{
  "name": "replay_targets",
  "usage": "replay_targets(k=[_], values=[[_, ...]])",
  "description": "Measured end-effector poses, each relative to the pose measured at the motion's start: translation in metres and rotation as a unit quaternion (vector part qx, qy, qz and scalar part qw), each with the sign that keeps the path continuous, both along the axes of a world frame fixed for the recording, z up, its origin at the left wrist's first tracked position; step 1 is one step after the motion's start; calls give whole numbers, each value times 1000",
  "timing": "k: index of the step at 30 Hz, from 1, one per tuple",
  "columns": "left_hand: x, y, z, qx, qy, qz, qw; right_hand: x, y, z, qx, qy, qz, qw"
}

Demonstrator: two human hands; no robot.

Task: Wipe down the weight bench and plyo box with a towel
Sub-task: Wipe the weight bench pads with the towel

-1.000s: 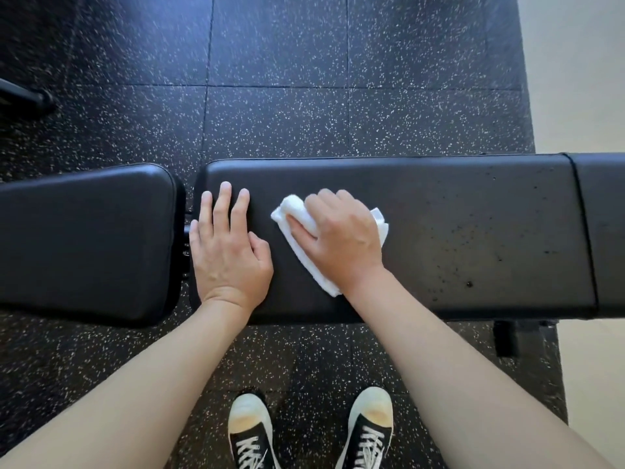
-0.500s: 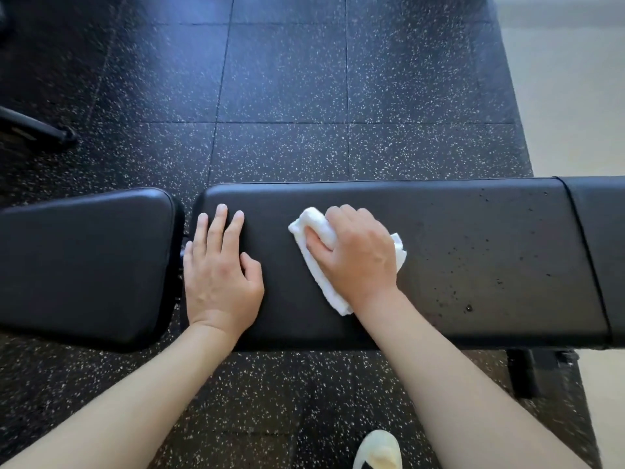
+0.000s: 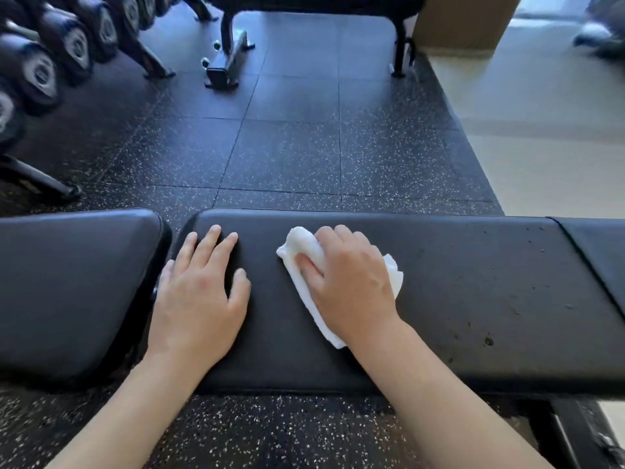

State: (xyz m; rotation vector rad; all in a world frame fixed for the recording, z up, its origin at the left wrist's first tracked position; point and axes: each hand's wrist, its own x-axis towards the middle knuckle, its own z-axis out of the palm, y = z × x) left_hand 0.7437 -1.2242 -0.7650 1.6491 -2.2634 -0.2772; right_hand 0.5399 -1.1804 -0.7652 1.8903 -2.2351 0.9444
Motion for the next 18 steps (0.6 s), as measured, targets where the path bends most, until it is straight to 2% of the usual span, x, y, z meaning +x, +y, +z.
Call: replay_targets(k=[6,11,14,18], values=[[-2,20,-3,-29,-4,-76,997,12,37,0,2,13,54,998],[-46,31,18,56,56,-207,975,-6,87,4,10,40,63,997],[-78,4,34,71,75,-232,967,-29,118,7,33,66,40,996],[-103,-6,15,31,36,-232,971,-48,131,10,68,54,33,996]])
